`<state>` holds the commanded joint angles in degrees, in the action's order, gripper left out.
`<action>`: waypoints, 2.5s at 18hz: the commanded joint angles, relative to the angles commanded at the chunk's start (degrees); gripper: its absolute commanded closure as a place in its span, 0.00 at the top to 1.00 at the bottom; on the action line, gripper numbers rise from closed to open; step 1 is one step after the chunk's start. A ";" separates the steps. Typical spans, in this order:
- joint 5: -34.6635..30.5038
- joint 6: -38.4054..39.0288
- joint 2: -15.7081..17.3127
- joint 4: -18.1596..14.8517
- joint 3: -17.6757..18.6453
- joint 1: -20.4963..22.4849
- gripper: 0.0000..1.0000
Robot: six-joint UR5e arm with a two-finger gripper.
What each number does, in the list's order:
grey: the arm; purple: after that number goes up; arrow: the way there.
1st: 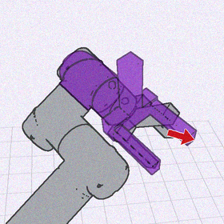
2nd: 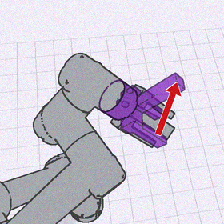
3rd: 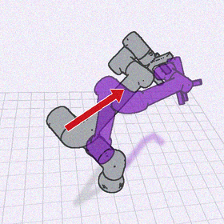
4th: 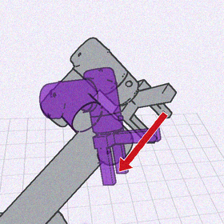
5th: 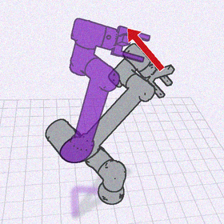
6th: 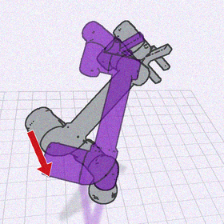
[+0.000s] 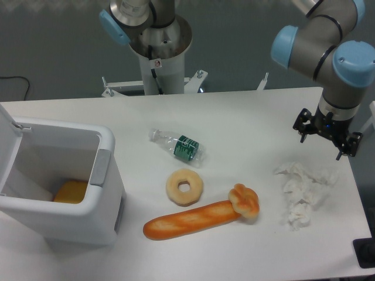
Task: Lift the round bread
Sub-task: 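Move the right gripper over the knotted roll at the baguette's end, then lower the open gripper down around the knotted roll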
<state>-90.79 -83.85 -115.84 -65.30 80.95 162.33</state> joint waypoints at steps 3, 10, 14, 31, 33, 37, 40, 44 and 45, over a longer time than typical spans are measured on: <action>0.17 0.09 0.09 0.00 0.18 -0.17 1.00; 1.32 2.80 2.37 1.40 5.79 -0.53 1.00; 2.64 4.22 4.38 4.30 12.03 -0.96 1.00; 2.99 23.01 -2.46 4.83 13.10 -13.09 1.00; 2.99 24.95 -3.34 5.10 12.57 -13.88 0.95; 2.90 25.49 -4.04 6.06 12.39 -14.24 0.78; 2.90 25.49 -4.13 6.15 12.04 -14.15 0.72; 2.90 25.58 -4.22 6.15 11.95 -14.15 0.65; 2.99 25.66 -4.22 6.15 11.87 -14.15 0.63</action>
<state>-87.80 -58.18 -120.06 -59.15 92.81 148.18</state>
